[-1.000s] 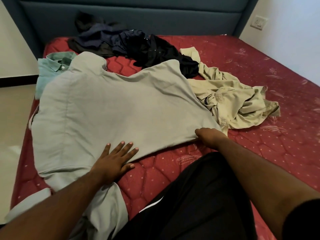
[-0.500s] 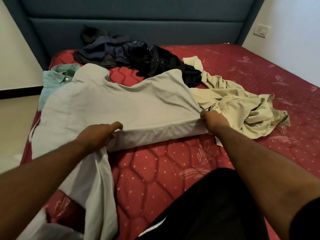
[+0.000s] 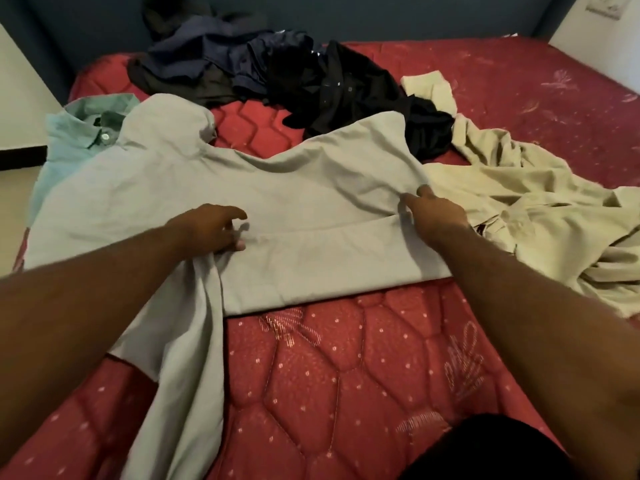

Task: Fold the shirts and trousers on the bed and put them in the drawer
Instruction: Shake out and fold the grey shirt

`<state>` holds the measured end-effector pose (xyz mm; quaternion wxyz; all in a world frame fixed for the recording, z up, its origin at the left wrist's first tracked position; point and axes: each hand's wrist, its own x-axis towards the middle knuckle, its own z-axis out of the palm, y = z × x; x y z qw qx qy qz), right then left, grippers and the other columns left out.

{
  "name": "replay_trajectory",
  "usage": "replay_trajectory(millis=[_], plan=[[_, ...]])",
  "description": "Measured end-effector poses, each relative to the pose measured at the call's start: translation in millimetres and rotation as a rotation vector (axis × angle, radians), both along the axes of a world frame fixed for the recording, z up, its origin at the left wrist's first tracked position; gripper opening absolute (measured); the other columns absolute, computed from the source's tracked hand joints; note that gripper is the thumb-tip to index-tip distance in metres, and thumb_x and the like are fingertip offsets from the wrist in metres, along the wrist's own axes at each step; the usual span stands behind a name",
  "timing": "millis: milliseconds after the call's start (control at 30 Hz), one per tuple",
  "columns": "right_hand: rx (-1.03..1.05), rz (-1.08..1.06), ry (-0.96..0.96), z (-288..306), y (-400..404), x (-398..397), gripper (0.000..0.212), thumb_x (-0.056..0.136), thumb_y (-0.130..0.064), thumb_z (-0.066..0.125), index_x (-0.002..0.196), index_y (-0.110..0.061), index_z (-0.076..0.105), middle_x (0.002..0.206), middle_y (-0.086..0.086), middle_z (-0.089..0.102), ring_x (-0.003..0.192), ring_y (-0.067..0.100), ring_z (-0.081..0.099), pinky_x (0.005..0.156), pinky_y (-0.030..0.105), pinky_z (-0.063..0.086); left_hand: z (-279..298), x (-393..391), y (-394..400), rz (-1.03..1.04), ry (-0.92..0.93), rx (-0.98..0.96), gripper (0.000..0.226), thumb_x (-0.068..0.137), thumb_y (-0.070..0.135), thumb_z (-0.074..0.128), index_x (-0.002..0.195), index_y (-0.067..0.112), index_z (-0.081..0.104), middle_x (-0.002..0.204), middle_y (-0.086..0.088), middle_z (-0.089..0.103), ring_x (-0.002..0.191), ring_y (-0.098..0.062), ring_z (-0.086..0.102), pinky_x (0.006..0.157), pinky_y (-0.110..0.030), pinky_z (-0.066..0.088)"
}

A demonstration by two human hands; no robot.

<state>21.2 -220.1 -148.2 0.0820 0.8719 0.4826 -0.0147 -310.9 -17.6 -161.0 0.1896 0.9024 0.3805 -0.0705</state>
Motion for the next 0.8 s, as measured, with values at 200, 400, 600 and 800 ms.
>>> replay_trajectory(millis=[200, 400, 600, 800], plan=[[0.213, 0.618, 0.372, -6.9, -51.7, -167.6, 0.053, 0.092, -0.048, 0.039, 0.144, -0.037, 0.036, 0.154, 0.001, 0.029, 0.101, 0.028, 0.066, 0.077, 0.040, 0.058, 1.1, -83.5, -68.4, 0.083, -0.666, 0.336, 0.034, 0.094, 0.022, 0.059, 0.124, 0.007, 0.063, 0.109, -0.010, 0.069, 0.101, -0.020, 0.058, 0.089, -0.032, 0.044], [0.030, 1.282, 0.494, -18.7, -79.3, -311.1, 0.064, 0.089, -0.014, 0.055, 0.146, -0.034, 0.035, 0.161, 0.008, 0.015, 0.076, 0.038, 0.067, 0.052, 0.038, 0.055, -14.9, -205.3, -122.2, 0.081, -0.309, 0.595, 0.050, 0.086, 0.038, 0.044, 0.119, 0.008, 0.064, 0.118, -0.015, 0.065, 0.108, -0.036, 0.061, 0.095, -0.049, 0.036], [-0.334, 1.173, 0.336, 30.7, -40.3, -346.8, 0.031, 0.092, -0.017, 0.053, 0.121, -0.013, 0.061, 0.114, 0.014, 0.062, 0.099, 0.032, 0.062, 0.074, 0.037, 0.045, -28.1, -267.2, -117.9, 0.243, -0.061, 0.515, 0.089, 0.068, 0.074, 0.045, 0.142, 0.024, 0.044, 0.147, -0.012, 0.042, 0.132, -0.035, 0.034, 0.103, -0.057, 0.026], [0.739, 0.398, 1.298, 149.4, 67.6, -297.1, 0.039, 0.092, 0.001, 0.047, 0.126, -0.016, 0.056, 0.088, -0.002, 0.069, 0.065, 0.002, 0.060, 0.062, 0.026, 0.049, -5.5, -256.8, -82.3, 0.444, -0.314, 0.242, 0.090, 0.058, 0.070, 0.054, 0.139, 0.032, 0.048, 0.130, -0.001, 0.061, 0.124, -0.026, 0.055, 0.097, -0.045, 0.040]])
